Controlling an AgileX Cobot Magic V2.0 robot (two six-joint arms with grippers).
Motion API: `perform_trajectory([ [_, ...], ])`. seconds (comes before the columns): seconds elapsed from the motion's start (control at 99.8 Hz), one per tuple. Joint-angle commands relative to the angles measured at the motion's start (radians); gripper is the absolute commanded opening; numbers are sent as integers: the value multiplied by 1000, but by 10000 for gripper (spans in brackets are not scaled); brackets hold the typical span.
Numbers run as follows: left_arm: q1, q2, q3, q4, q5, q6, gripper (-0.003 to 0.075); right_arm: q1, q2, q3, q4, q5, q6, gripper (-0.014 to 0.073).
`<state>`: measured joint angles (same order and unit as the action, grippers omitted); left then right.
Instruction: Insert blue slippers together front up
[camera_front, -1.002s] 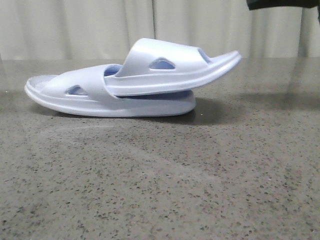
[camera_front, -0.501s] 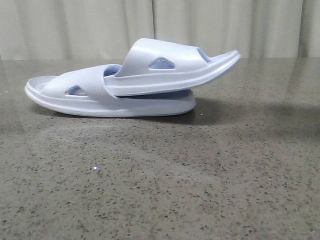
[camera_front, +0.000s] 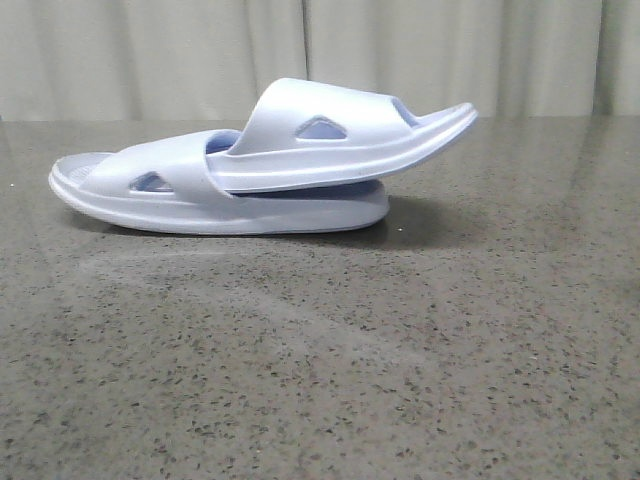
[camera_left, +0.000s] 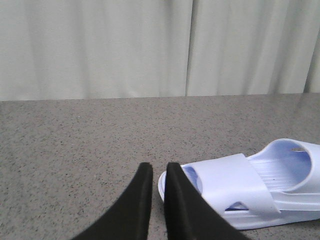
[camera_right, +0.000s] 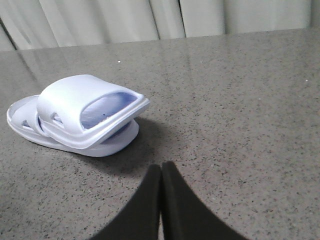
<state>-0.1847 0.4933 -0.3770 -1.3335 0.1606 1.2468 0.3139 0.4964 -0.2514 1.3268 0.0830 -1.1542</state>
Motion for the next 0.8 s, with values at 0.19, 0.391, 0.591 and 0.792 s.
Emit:
perform_trajectory([
  [0.19,-6,-172,92,-118,-53,41,15,2,-48,10,47,-25,-15,-78],
  [0.391,-6,-174,92,-154,-46,41,15,2,-48,11,50,-25,-15,-78],
  [0.591,-6,-174,92,-154,-46,41,15,2,-48,15,50,-25,-15,-78],
  [0.792,-6,-174,92,-154,-46,41,15,2,-48,15,50,-25,-15,-78],
])
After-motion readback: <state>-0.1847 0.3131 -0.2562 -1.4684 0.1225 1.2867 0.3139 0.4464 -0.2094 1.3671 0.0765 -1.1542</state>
